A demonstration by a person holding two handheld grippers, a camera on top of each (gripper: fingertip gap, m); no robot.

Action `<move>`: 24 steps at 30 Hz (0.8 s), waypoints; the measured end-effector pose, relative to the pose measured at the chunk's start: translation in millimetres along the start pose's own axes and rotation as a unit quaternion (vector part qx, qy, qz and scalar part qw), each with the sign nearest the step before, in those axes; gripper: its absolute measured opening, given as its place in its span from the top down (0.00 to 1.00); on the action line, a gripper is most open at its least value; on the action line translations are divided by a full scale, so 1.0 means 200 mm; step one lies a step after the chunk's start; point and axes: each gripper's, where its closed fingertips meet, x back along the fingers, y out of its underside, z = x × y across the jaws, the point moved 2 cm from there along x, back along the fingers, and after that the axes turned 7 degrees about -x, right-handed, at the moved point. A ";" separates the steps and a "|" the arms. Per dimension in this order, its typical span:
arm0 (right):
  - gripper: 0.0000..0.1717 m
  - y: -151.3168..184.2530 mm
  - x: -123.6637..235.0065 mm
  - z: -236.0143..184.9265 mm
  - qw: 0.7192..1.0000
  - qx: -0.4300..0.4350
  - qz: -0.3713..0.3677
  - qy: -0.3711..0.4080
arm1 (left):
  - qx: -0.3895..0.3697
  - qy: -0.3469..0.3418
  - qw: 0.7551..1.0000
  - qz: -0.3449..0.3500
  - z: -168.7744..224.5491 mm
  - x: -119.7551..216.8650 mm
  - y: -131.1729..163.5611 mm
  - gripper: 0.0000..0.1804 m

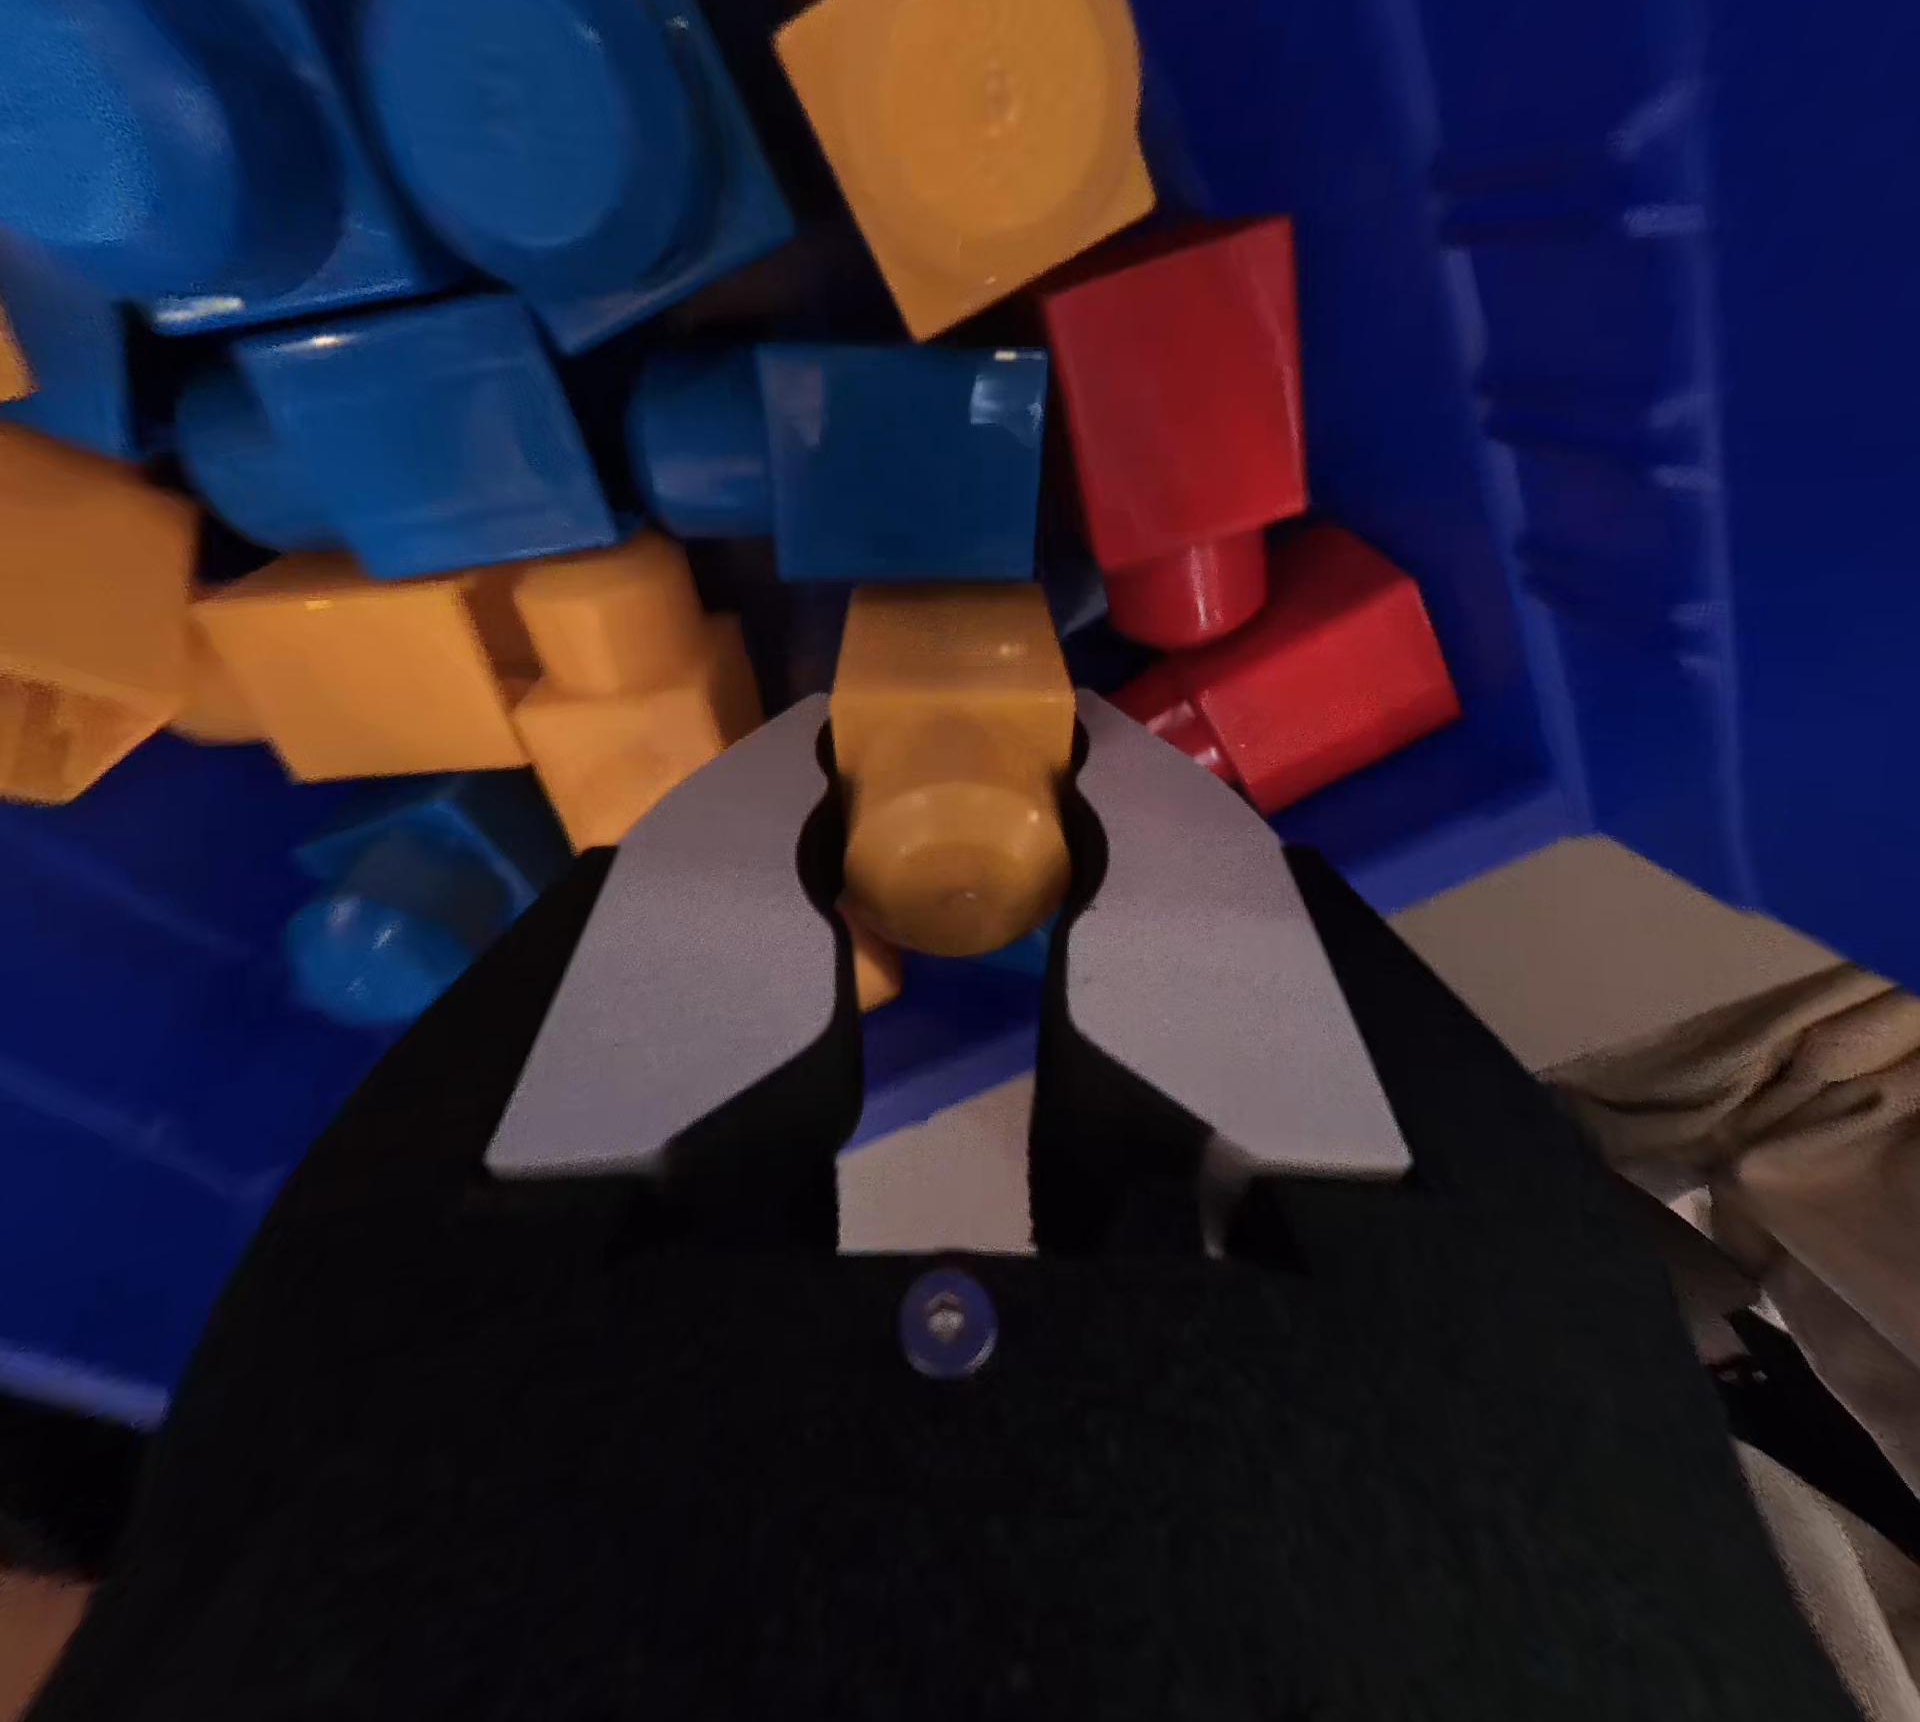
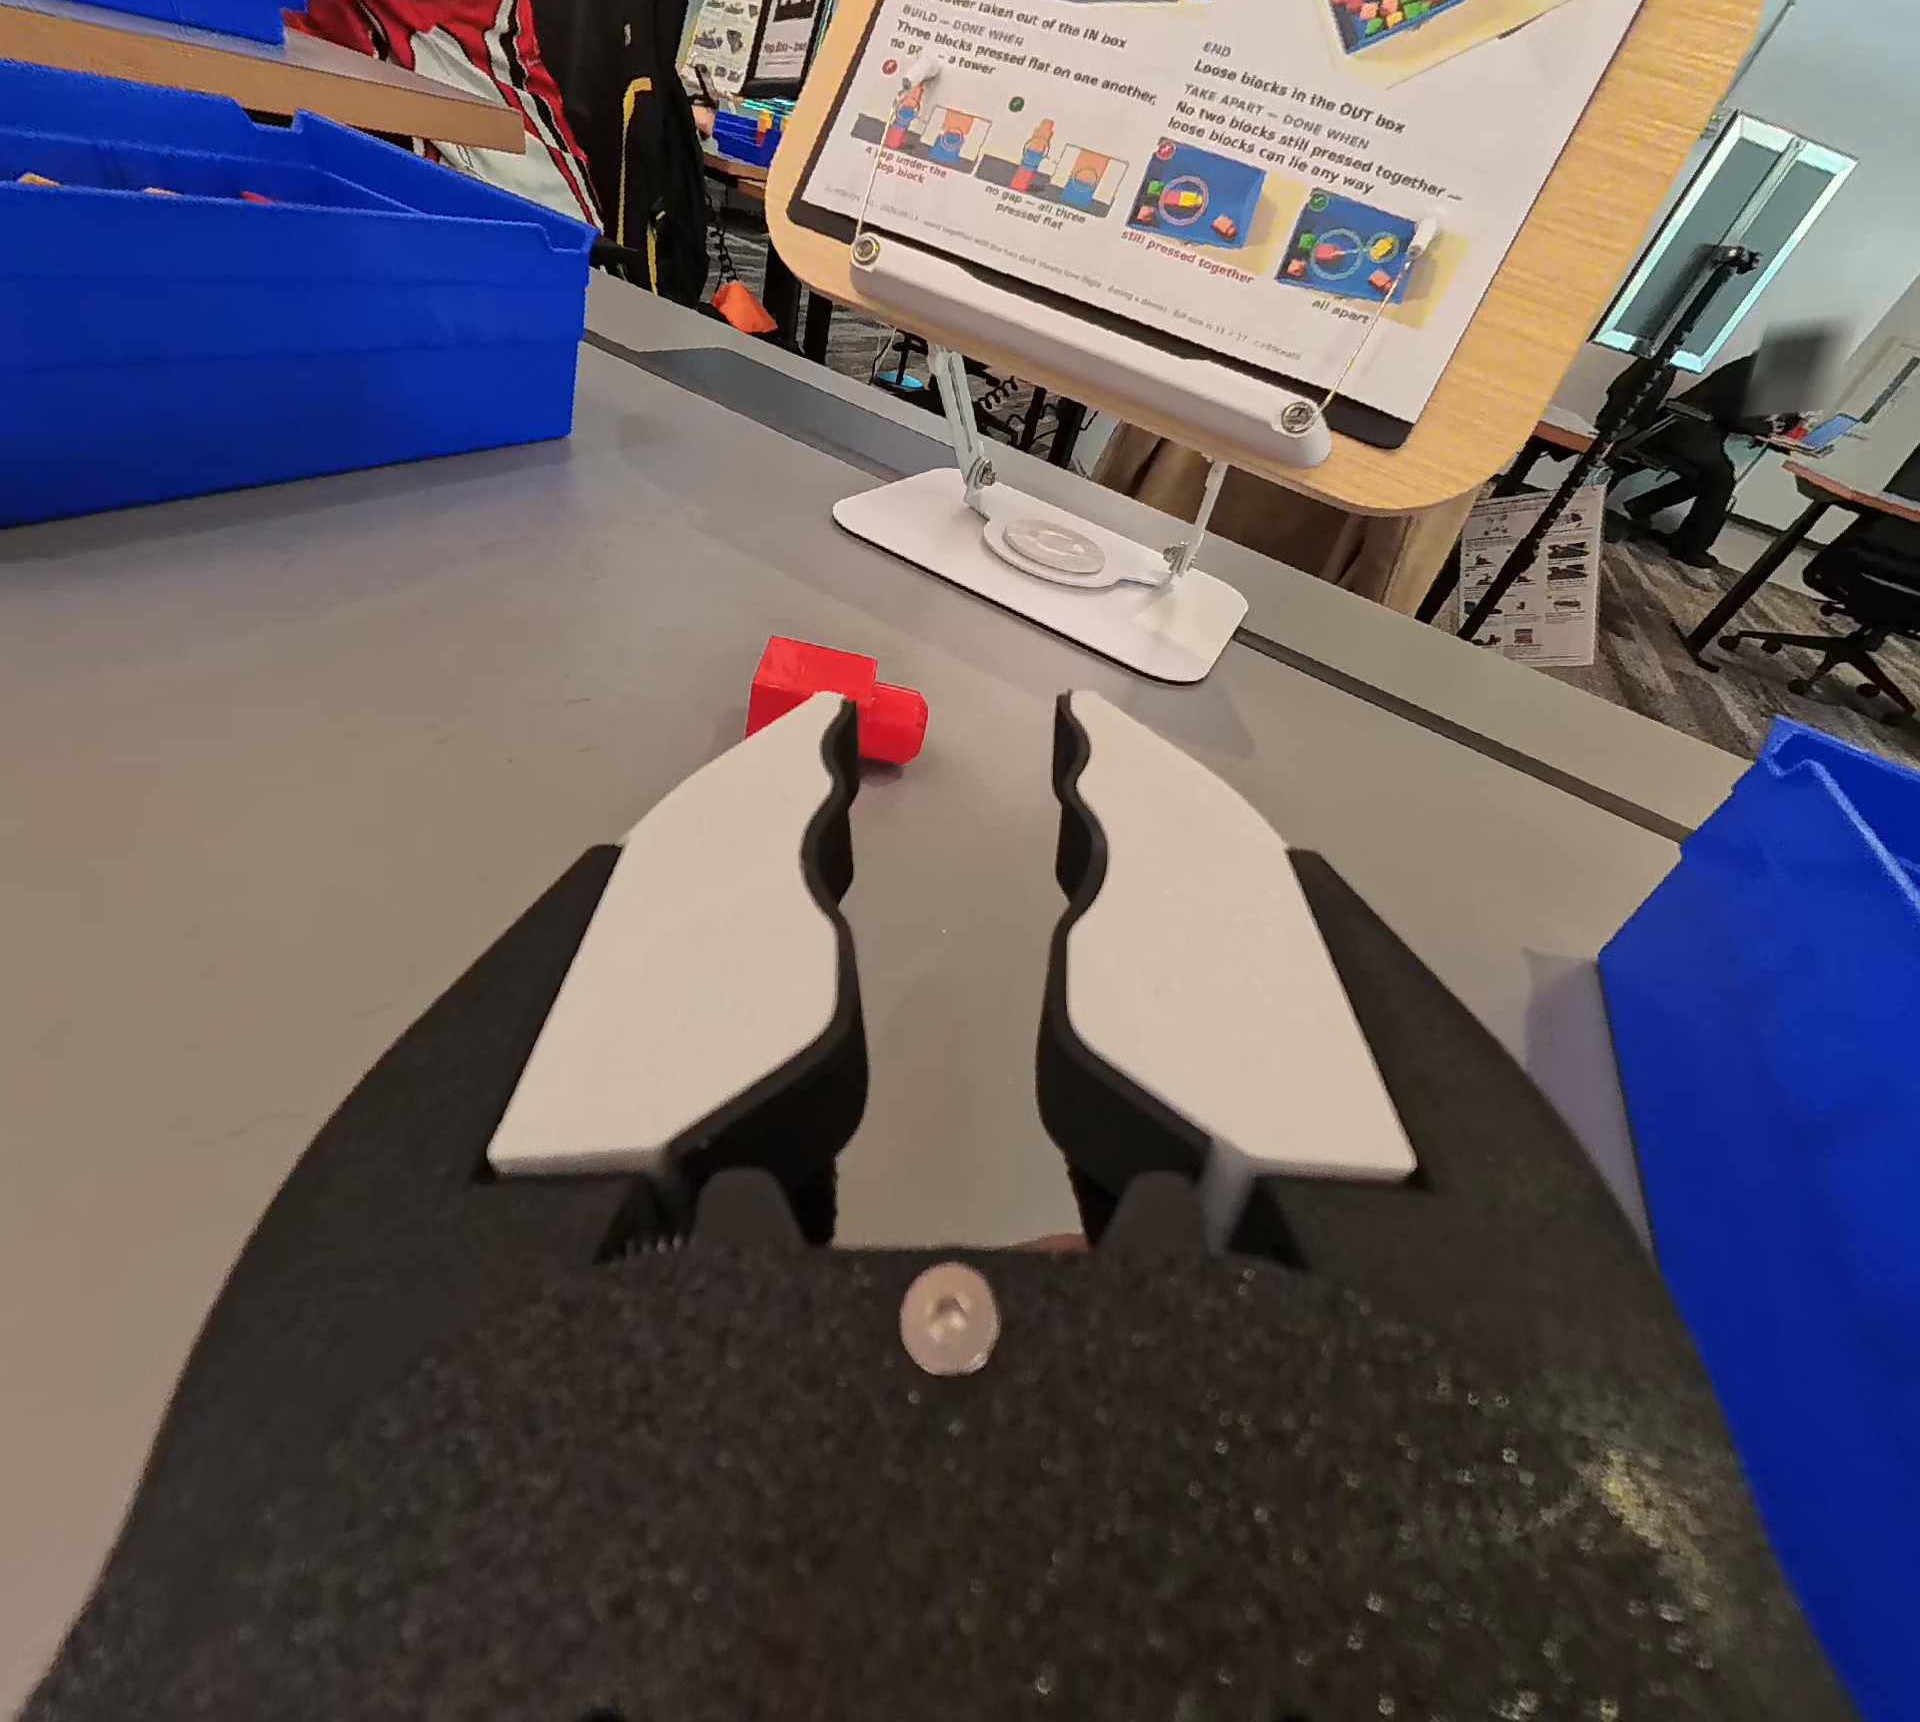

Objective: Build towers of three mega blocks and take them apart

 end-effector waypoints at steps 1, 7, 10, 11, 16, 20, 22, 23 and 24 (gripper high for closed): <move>0.79 0.00 0.00 0.00 1.000 0.000 0.000 0.000 | -0.002 -0.004 1.000 0.010 0.00 0.06 0.01 0.80; 0.79 0.00 0.00 0.01 1.000 -0.007 0.003 0.002 | -0.067 -0.037 0.991 0.107 0.17 0.59 -0.06 0.80; 0.80 -0.01 0.01 0.02 1.000 -0.011 0.008 0.003 | -0.136 -0.036 0.981 0.131 0.41 0.71 -0.23 0.80; 0.80 -0.01 0.01 0.02 1.000 -0.010 0.010 0.004 | -0.160 -0.045 0.978 0.125 0.49 0.70 -0.30 0.80; 0.81 -0.02 0.02 0.02 1.000 -0.008 0.018 0.004 | -0.255 -0.036 0.965 0.044 0.85 0.36 -0.68 0.80; 0.81 -0.03 0.03 0.02 1.000 -0.005 0.019 0.004 | -0.266 -0.020 0.964 -0.004 0.98 0.02 -0.93 0.80; 0.81 -0.02 0.03 0.02 1.000 -0.003 0.019 0.004 | -0.264 -0.016 0.964 -0.002 1.03 -0.07 -1.01 0.80; 0.81 -0.02 0.04 0.02 1.000 -0.002 0.018 0.004 | -0.262 -0.011 0.965 -0.001 1.05 -0.09 -1.04 0.80; 0.81 -0.02 0.04 0.02 1.000 -0.002 0.018 0.004 | -0.261 -0.010 0.965 0.000 1.06 -0.11 -1.07 0.80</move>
